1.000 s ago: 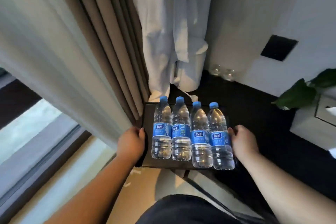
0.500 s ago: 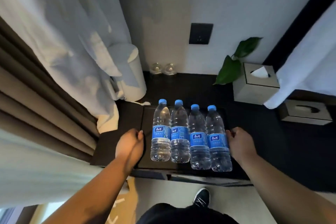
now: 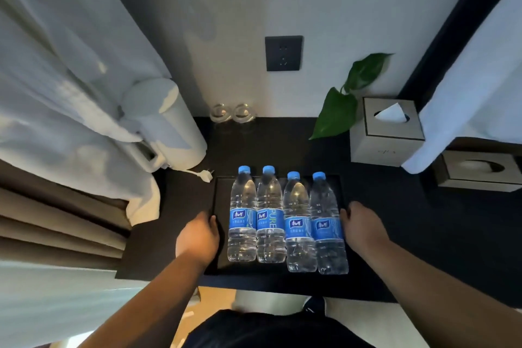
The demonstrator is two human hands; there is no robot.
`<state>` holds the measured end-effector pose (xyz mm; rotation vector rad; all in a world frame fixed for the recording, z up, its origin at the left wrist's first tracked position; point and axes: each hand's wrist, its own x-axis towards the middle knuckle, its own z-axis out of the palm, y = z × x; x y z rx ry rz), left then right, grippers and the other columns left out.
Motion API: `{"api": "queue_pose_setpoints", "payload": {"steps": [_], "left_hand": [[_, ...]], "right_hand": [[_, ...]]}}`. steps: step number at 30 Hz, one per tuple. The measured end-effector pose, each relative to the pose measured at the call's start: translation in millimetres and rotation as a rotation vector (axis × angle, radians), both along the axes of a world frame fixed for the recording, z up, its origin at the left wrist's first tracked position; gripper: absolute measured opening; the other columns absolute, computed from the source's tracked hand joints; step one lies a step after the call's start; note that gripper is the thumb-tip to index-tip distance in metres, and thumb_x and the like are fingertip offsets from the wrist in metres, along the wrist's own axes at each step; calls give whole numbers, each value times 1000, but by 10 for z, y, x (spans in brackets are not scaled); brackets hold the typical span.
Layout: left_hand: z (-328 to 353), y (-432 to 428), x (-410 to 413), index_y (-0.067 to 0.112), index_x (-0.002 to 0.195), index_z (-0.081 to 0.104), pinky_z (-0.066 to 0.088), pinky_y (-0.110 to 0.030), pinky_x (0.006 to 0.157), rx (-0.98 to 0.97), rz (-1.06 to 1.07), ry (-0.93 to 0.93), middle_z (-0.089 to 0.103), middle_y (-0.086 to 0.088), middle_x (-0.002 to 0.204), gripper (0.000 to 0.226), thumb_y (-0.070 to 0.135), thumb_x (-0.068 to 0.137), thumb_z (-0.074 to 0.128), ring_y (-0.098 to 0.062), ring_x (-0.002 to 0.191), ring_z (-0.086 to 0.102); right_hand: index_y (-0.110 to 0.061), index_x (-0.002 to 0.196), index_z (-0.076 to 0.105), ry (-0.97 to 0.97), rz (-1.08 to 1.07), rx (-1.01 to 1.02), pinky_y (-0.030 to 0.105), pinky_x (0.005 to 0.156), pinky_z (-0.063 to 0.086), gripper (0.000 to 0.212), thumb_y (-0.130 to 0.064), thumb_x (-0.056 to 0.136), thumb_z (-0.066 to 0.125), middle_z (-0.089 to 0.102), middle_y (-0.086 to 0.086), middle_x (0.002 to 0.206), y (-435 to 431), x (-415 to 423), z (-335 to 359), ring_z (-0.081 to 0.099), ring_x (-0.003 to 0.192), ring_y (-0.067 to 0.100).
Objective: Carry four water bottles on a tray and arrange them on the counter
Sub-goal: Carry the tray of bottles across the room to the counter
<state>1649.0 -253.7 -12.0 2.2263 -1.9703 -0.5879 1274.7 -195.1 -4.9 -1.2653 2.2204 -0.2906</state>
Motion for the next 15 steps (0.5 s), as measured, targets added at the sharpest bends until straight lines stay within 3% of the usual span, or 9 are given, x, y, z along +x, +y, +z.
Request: {"api": "queue_pose_setpoints", "payload": {"steps": [2,8,15], "left_hand": [[-36,-39,28,21,81,46,41,-35,61,16,-12,-10,67,-11,85,28,39,102,42,-36,77,63],[-161,-238,107,18,86,48,38,-35,64,31,-122,0,70,-19,93,19,30,101,47,-42,86,64],[-265,-306,192,17,111,60,45,-36,72,111,-176,-110,70,-12,103,30,39,99,43,-34,94,65]], "right_hand": [[-13,83,51,32,35,35,39,63,51,29,-31,106,46,61,5,78,-26,0,-51,61,70,21],[-18,81,46,53,38,108,37,57,47,28,-30,106,45,60,4,75,-67,79,-189,59,66,18],[-20,82,42,134,78,174,35,54,42,28,-34,106,44,59,4,74,-118,100,-232,57,65,18]]}}
